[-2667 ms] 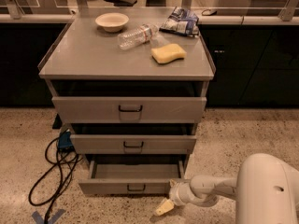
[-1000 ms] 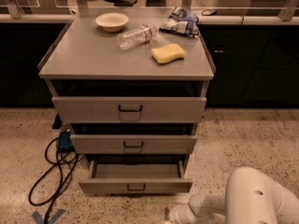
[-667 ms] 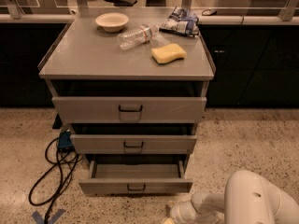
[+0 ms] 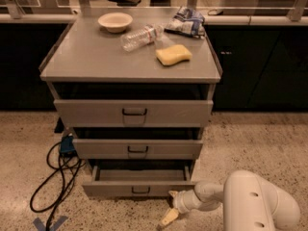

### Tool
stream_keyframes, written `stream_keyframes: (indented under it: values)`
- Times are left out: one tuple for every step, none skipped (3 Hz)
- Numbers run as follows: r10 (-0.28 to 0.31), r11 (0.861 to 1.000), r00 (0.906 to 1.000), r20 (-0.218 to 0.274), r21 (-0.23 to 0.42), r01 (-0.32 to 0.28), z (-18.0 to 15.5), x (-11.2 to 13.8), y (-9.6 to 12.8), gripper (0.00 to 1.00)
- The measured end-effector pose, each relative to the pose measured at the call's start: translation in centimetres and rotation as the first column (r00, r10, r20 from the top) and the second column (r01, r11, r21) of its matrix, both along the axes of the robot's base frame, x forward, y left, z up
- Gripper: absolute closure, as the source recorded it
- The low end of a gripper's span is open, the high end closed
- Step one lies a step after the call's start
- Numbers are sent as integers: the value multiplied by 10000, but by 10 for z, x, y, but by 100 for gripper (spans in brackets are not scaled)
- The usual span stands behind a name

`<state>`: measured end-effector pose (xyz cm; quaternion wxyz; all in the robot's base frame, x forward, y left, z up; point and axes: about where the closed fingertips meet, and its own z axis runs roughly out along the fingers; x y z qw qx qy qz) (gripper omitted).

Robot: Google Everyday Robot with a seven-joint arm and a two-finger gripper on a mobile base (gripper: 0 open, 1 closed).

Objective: Close bottom drawer

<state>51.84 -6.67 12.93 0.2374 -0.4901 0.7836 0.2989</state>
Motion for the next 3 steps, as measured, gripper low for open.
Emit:
stream_keyframes:
  values:
    - [0, 10000, 10000, 0, 0, 0, 0, 0, 0, 0]
    - [56, 9998, 9999, 141, -210, -53, -1, 38, 6, 0]
    - [73, 9994, 9999, 155, -350, -67, -3, 65, 12, 0]
